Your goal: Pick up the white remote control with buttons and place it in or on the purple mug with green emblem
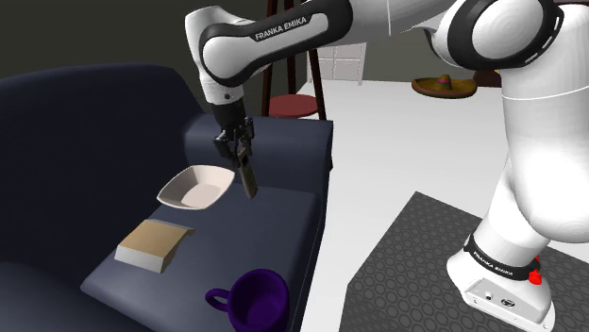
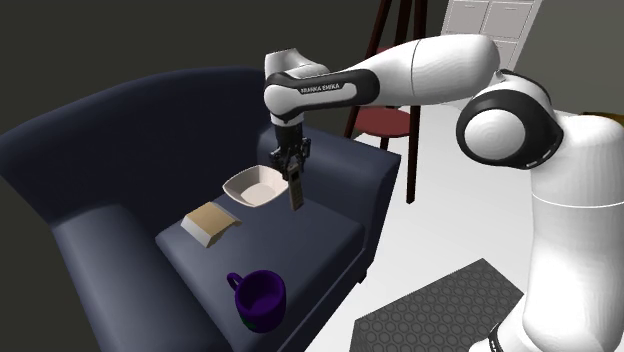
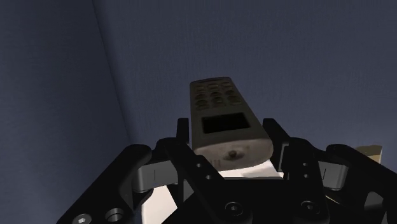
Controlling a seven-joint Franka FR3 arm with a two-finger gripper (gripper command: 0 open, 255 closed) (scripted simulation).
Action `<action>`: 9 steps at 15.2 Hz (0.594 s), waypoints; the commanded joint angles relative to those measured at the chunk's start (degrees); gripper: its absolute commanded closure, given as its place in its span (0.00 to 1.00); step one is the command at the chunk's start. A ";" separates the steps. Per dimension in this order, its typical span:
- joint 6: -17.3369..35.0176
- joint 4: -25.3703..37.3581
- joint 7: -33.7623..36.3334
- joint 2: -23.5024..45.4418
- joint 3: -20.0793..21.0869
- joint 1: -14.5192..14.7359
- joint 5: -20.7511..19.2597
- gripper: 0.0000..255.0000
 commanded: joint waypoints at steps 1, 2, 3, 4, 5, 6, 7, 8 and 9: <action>-1.45 1.28 0.00 -0.18 0.04 0.06 0.05 1.00; -2.19 1.97 -0.01 -0.23 0.06 0.09 0.06 1.00; -2.94 2.68 -0.02 -0.27 0.07 0.12 0.08 1.00; -3.70 3.41 -0.02 -0.30 0.09 0.15 0.09 1.00; -4.46 4.17 -0.02 -0.31 0.10 0.19 0.10 1.00; -5.24 4.95 -0.02 -0.30 0.11 0.23 0.10 1.00; -6.02 5.76 -0.02 -0.28 0.12 0.27 0.10 1.00; -6.81 6.59 -0.02 -0.24 0.13 0.32 0.10 1.00; -7.61 7.45 -0.02 -0.18 0.14 0.37 0.09 1.00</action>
